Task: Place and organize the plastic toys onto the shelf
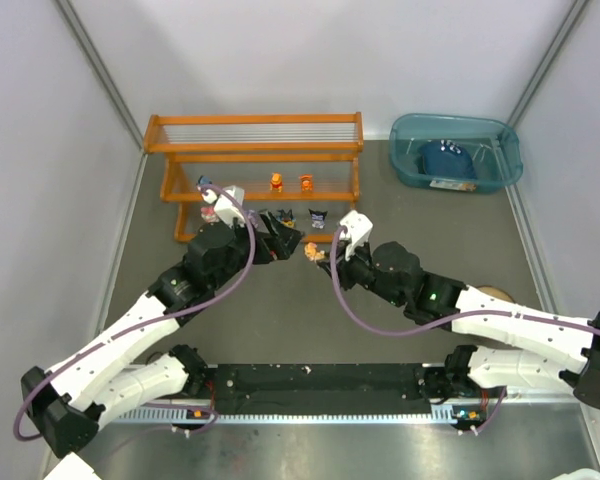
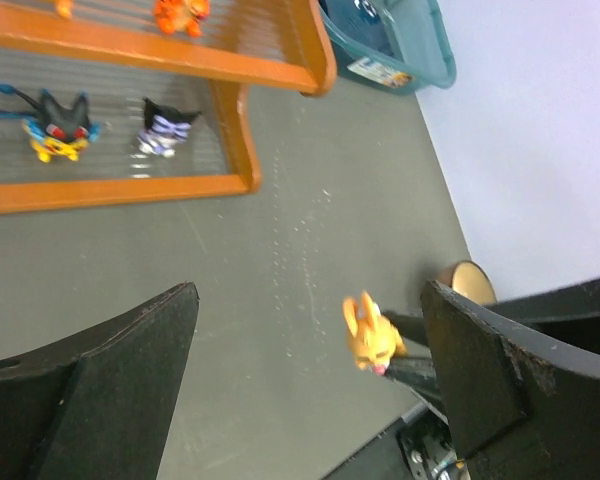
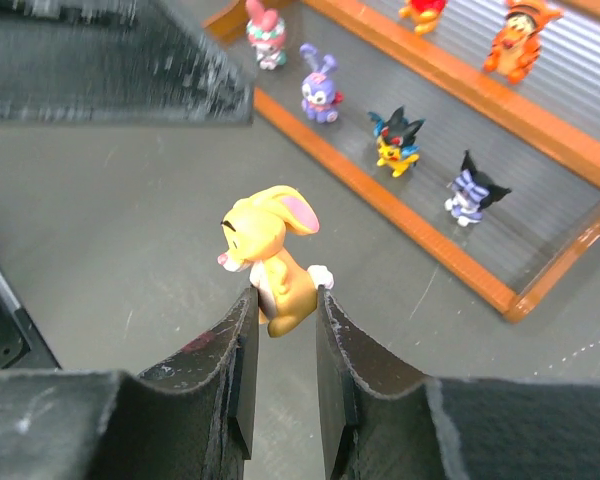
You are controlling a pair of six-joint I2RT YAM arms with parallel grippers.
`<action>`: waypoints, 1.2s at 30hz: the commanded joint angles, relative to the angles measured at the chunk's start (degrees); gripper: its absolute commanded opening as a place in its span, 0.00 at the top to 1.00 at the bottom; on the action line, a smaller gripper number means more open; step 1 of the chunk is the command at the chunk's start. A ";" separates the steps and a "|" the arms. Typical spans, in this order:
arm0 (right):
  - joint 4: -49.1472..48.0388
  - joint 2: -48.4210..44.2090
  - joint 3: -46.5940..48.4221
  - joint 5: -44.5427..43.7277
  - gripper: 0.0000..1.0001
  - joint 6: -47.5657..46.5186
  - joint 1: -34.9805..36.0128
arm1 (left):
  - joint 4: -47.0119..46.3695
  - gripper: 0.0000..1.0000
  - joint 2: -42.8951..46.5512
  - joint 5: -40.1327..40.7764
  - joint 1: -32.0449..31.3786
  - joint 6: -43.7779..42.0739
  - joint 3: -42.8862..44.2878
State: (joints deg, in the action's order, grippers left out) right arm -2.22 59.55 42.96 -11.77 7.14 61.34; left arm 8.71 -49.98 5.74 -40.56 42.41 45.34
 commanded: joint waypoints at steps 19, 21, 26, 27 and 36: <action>-4.29 -0.57 4.50 -6.78 1.00 -0.02 0.53 | 7.99 0.24 -5.48 14.03 -11.56 12.87 8.45; -3.94 -0.66 4.59 -6.34 1.00 0.16 0.53 | 7.99 0.24 -5.66 14.91 -11.83 13.66 8.62; -3.41 -1.37 3.89 -5.98 1.00 1.21 0.53 | 8.78 0.23 -6.98 16.23 -12.70 13.83 10.38; -3.49 -1.54 3.71 -5.81 1.00 1.30 0.53 | 8.78 0.23 -7.06 16.41 -12.97 14.01 10.47; -2.79 -1.63 3.89 -4.23 1.00 1.04 0.53 | 8.78 0.27 -8.03 16.85 -14.55 15.24 11.08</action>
State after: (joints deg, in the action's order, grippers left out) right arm -3.68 59.64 44.38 -16.60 7.70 61.34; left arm 18.26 -57.43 21.39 -54.33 56.86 53.74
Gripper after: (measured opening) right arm 0.247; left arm 0.745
